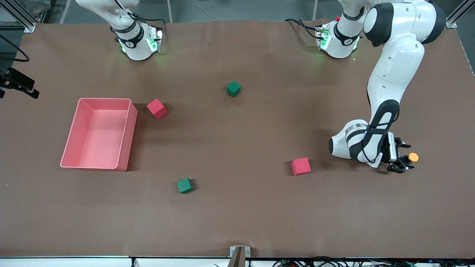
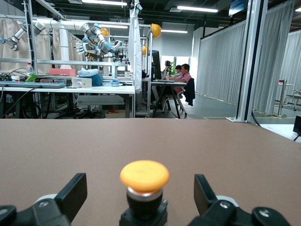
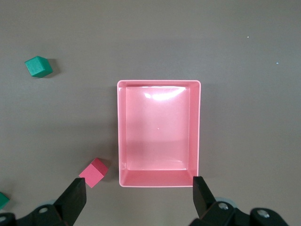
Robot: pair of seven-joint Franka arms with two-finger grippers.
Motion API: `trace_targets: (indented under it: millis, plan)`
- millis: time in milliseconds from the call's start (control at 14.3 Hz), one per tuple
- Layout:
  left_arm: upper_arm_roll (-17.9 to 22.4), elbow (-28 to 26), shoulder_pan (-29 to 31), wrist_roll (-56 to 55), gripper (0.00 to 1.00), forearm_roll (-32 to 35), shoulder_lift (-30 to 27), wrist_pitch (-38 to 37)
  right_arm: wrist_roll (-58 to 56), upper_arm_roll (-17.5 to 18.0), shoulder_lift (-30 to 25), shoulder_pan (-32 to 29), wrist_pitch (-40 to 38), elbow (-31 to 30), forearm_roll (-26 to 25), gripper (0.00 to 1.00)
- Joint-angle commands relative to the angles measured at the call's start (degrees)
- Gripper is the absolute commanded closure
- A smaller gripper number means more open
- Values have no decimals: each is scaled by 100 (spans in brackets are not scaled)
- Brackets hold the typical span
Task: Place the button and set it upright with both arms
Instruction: 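Lower the button upright onto the table with the left gripper, then open the left gripper and lift it away from the button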
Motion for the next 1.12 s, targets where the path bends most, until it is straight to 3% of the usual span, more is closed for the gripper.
trace_targets:
  millis: [0, 419, 698, 1047]
  plan:
    - [-116, 81, -57, 297, 0, -355, -333, -49, -32, 45, -32, -70, -79, 95, 0, 0]
    - [-659, 678, 48, 2597, 0, -1426, -1131, -14, -32, 45, -32, -52, -79, 95, 0, 0]
    - [-881, 1390, 128, 4925, 0, -2919, -1651, 170, -23, 54, -41, -61, -71, 104, 26, 0]
    - [-881, 2155, 487, 8555, 0, -5616, -2310, 241, -23, 45, -41, -61, -79, 104, 9, 0]
